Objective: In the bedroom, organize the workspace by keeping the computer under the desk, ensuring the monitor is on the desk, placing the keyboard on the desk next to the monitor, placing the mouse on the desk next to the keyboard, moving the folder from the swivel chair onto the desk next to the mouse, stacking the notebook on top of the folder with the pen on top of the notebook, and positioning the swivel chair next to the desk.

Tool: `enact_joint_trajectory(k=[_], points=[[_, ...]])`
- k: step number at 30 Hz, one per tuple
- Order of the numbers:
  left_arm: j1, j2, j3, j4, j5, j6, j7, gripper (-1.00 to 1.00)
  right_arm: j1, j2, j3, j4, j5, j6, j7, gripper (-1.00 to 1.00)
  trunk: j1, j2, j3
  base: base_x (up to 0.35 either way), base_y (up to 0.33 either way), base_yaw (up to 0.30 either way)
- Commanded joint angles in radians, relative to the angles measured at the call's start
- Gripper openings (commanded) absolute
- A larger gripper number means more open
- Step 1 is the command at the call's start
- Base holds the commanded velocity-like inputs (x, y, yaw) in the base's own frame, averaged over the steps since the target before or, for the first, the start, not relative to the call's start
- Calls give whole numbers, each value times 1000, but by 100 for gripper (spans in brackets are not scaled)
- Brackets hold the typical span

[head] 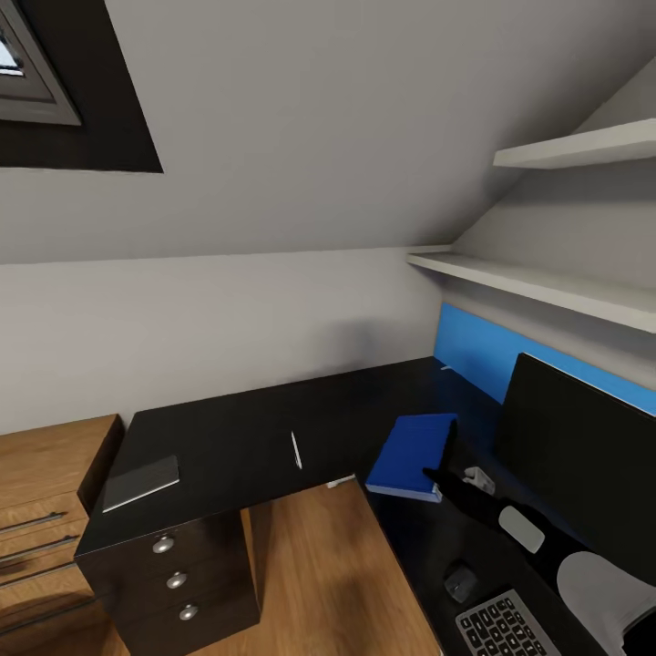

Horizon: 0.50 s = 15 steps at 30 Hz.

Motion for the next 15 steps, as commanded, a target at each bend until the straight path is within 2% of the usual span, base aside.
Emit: enact_joint_trajectory(k=[1,10,12,15], points=[[0,1,-6,0,11,-3,-4,100,-1,-1,4,0,-9,5,2,-100,0,-2,-2,-7,-13,0],[0,0,-6,0,11,-3,-4,100,-1,1,6,0,-10,8,3,-100,0,-2,-2,-44,-111,0],[0,0,-6,0,11,-3,-4,100,-1,1,6,0,-10,29,2,-100,0,-2,-2,-7,-24,0],[0,1,-5,0,11,-3,-4,100,-1,1,6,-1,-10,100,2,-100,0,-2,-2,-3,-9,0]])
